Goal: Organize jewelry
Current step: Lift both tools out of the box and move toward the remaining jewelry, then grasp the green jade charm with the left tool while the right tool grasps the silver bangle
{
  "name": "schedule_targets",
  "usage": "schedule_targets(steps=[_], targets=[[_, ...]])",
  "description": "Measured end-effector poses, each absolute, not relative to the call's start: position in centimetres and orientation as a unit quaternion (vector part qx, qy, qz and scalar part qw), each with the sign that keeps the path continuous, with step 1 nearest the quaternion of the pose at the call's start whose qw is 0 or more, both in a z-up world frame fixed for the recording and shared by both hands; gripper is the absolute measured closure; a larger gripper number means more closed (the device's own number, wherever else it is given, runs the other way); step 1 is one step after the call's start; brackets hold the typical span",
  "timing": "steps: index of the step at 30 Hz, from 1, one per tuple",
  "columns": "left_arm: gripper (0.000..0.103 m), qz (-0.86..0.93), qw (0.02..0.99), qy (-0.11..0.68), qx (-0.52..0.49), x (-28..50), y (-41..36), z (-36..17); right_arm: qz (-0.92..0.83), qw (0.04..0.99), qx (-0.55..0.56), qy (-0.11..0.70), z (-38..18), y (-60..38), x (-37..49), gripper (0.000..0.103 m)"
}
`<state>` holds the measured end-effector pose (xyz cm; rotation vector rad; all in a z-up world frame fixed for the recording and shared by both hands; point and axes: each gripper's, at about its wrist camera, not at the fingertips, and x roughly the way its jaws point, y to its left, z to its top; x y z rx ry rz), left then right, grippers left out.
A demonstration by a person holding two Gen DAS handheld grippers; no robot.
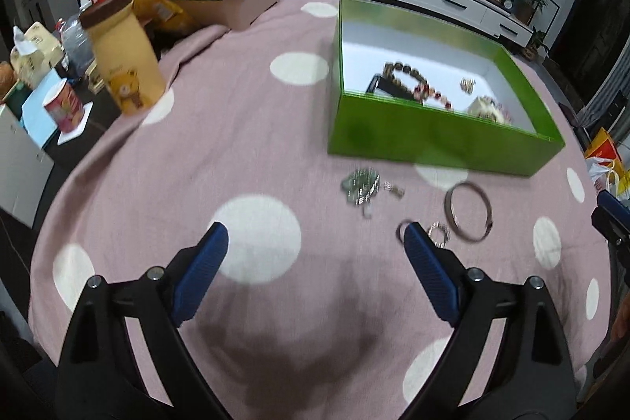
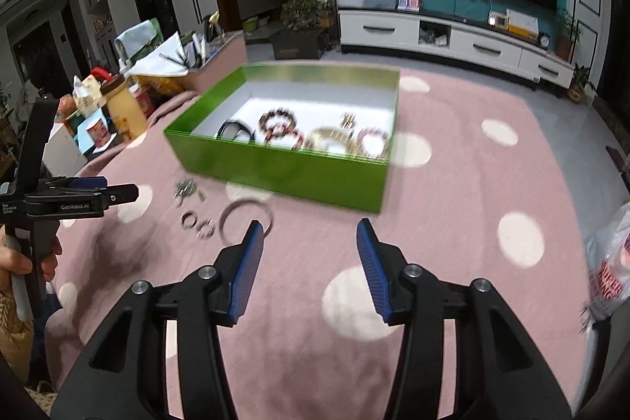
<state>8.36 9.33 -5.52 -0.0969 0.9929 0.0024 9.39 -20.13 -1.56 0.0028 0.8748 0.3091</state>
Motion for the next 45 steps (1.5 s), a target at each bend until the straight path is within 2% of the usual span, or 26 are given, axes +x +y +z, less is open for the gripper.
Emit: schedule_targets(steps=[10,16,18,19,25,29,32,36,40,45], targets=[[0.011,-0.007,0.877,0.479,-0.035,7.0,9.5,-7.5,0.164,0.865,0.007,0.475,-5.5,-17.2,8.7,0.053],[0.012,-0.007,0.877,0.478,-0.045,8.2,10.4,-8.4,0.175,0.860,0.001,0.479,-6.5,-15.7,10.0,0.053],[0.024,-0.009,0.876,0.479,-0.052,8.9,10.7,-8.6,0.177,0.859,-0.002,0.480,-6.8,-15.4,10.5,0.053],[0.026,-0.013,0.875,0.480,-0.055,9.2,10.7,-8.7,0.178,0.859,-0.005,0.480,-6.9,-15.3,10.8,0.053],[0.027,-0.039,0.878,0.475,-0.043,11.3,9.4,-8.8,0.181,0.859,-0.008,0.479,-7.5,-14.6,12.8,0.054],[0.033,-0.048,0.880,0.471,-0.030,12.7,8.2,-8.8,0.179,0.858,-0.023,0.482,-8.2,-13.9,14.1,0.062],[0.038,-0.054,0.882,0.469,-0.011,13.7,6.8,-9.2,0.178,0.856,-0.031,0.484,-8.9,-13.4,14.8,0.066],[0.049,-0.059,0.881,0.470,0.002,14.3,6.0,-9.7,0.176,0.854,-0.050,0.487,-9.6,-12.9,15.5,0.071],[0.055,-0.068,0.880,0.469,0.010,14.7,5.6,-10.1,0.177,0.854,-0.075,0.483,-9.9,-11.9,16.1,0.074],[0.063,-0.068,0.885,0.460,0.031,14.6,5.2,-10.3,0.178,0.854,-0.106,0.477,-9.9,-10.5,16.3,0.084]])
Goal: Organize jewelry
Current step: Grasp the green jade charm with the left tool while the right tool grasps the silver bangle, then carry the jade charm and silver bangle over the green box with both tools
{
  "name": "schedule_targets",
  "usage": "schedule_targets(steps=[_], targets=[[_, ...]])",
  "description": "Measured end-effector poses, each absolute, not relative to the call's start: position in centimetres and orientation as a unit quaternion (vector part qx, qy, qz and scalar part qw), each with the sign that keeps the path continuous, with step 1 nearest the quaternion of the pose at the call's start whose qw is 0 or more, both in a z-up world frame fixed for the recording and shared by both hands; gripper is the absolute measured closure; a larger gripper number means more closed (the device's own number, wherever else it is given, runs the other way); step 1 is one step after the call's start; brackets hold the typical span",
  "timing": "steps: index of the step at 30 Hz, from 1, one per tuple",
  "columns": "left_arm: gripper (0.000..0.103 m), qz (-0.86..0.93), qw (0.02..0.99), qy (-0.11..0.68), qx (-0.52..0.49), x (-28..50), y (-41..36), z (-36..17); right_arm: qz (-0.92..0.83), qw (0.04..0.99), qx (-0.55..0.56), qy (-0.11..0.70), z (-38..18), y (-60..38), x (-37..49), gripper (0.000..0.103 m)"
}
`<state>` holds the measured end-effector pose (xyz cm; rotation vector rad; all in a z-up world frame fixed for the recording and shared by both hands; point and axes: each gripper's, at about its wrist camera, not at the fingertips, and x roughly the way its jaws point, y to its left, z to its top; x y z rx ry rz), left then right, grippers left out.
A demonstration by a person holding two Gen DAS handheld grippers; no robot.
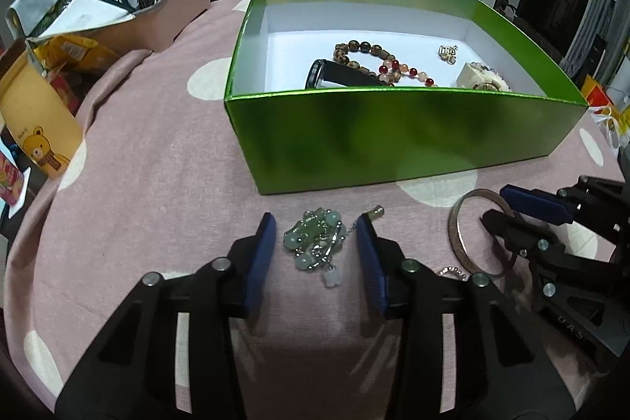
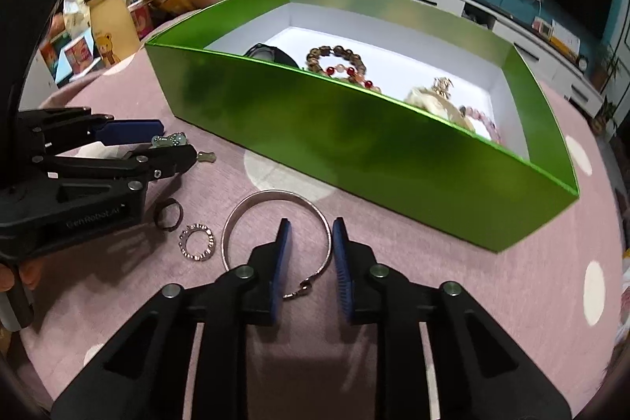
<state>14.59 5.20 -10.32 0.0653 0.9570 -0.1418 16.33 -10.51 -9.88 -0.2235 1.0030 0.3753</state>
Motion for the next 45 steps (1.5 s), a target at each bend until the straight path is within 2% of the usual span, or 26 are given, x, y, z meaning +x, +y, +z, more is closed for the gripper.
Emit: schedule_targets(steps=[2,4,9,24,45], targets=[[0.074,-0.070,0.885,0.458,0.033,14.5,5.2,-10.3,0.181,0.854,-0.115,0.475,-9.9,-10.1,16.3,0.089],[0.075,-0.071,0.886,0.458,0.033,14.5,5.3,-10.2,0.181,0.854,-0.120,0.473,-9.9,-9.9,16.2,0.093],[0.089,-0.075,0.887,0.455,0.008,14.3,6.3,-10.2,0.179,0.854,-0.116,0.474,-9.9,-10.1,16.0,0.101],[0.090,-0.089,0.892,0.440,-0.057,12.6,9.2,-8.3,0.169,0.868,-0.071,0.461,-7.8,-12.5,14.4,0.101],[0.090,-0.094,0.906,0.409,-0.046,10.8,7.3,-2.7,0.147,0.905,-0.052,0.397,-2.0,-16.3,11.6,0.101]])
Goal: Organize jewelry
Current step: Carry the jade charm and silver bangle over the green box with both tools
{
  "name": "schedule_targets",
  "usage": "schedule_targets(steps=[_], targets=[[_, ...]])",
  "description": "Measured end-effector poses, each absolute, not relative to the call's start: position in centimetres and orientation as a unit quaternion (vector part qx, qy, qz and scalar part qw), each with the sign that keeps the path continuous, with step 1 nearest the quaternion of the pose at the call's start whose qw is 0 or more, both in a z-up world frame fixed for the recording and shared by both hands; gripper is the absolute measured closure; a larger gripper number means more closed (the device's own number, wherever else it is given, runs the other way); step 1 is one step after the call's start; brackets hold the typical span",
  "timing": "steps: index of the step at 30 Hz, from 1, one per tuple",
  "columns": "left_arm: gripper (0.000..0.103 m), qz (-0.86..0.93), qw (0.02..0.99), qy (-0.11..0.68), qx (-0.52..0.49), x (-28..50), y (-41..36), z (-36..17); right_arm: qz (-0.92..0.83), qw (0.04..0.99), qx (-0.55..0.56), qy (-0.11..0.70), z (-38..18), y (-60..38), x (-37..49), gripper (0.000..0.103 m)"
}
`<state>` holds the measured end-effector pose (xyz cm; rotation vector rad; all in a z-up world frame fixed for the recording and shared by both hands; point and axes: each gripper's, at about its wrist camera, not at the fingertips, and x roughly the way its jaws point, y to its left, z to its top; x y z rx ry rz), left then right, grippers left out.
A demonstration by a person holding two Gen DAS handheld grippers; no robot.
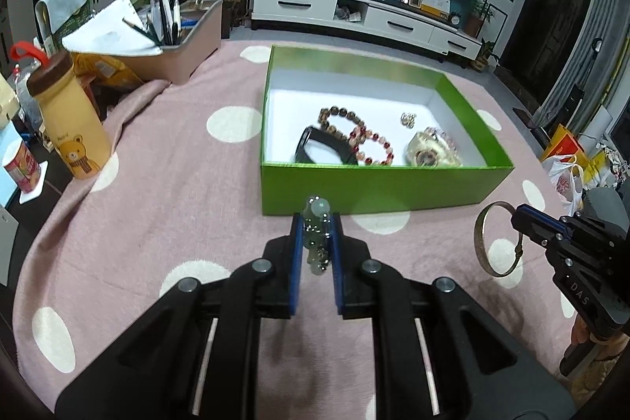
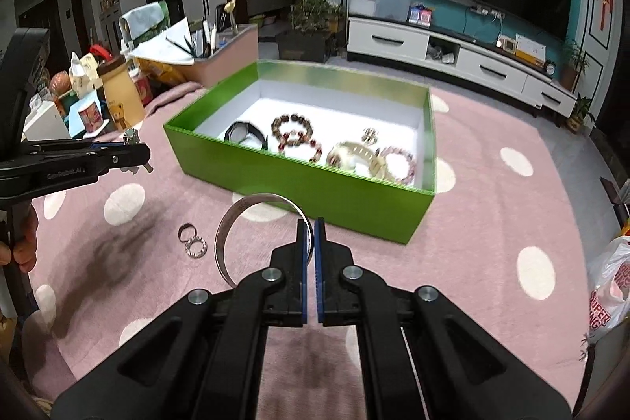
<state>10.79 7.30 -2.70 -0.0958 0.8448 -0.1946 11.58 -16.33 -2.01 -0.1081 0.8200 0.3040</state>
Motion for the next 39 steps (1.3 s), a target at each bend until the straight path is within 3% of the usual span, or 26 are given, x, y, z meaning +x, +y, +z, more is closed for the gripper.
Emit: schedule_targets(steps=[25,39], targets=[[0.090,-0.107,0.904,0.409,-0.063,20.0,5.7,2.7,0.117,0.930,-0.063,0.344,2.4,-18.0,17.7,0.100],[0.090,-0.095,0.885,0.449,-0.077,26.7,5.3,1.0,0.103,0.922,-0.079,0.366,1.0,-17.1,24.4,0.100]])
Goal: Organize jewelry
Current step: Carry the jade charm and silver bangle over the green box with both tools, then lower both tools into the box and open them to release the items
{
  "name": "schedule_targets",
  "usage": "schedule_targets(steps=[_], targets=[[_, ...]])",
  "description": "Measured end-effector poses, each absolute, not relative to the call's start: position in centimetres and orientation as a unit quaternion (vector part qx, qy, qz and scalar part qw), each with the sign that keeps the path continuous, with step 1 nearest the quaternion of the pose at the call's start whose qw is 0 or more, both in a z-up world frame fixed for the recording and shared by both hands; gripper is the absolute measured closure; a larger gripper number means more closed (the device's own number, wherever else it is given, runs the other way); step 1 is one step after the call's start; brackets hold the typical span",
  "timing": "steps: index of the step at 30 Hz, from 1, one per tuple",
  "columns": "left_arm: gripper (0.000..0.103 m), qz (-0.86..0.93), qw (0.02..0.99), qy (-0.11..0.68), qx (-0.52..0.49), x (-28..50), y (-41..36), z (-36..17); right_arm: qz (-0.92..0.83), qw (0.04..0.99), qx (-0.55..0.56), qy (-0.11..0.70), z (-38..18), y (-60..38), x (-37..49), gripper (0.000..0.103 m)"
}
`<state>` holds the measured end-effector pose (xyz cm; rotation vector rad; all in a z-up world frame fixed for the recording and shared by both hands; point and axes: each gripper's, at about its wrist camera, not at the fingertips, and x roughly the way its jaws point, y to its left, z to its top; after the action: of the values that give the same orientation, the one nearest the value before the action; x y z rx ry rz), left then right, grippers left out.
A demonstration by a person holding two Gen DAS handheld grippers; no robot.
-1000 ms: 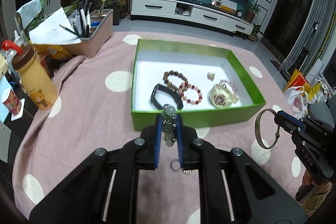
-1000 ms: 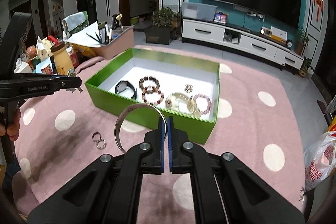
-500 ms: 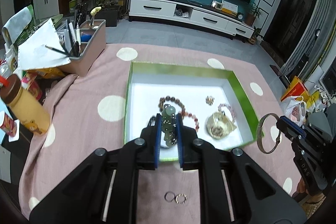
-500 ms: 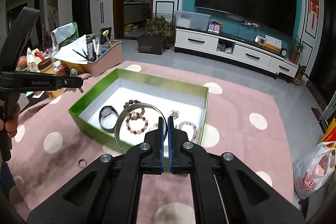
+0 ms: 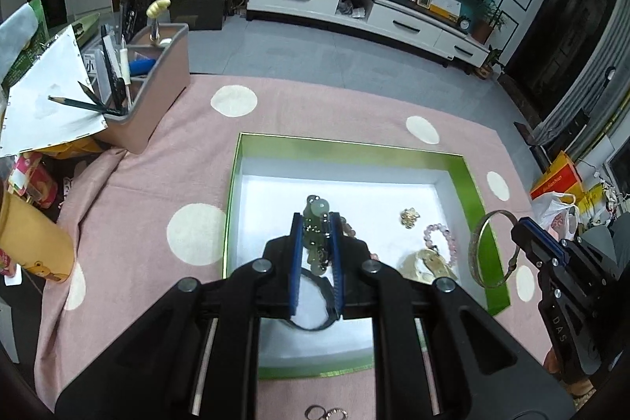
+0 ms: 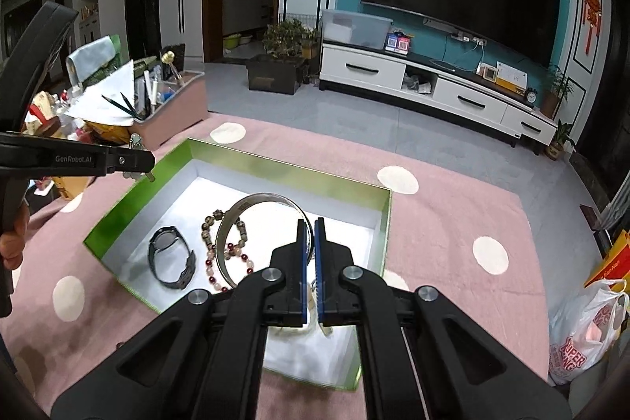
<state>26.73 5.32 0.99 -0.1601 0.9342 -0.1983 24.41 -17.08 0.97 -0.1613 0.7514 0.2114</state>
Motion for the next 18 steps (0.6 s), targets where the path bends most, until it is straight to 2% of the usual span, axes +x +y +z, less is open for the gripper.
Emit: schedule_targets(steps=[18], targets=[[0.090,-0.079,0.865,0.495,-0.040,29.8,4.0,-4.4,0.081,0.896,-0.098,0.425,-4.1,-15.2,30.7,0.100]])
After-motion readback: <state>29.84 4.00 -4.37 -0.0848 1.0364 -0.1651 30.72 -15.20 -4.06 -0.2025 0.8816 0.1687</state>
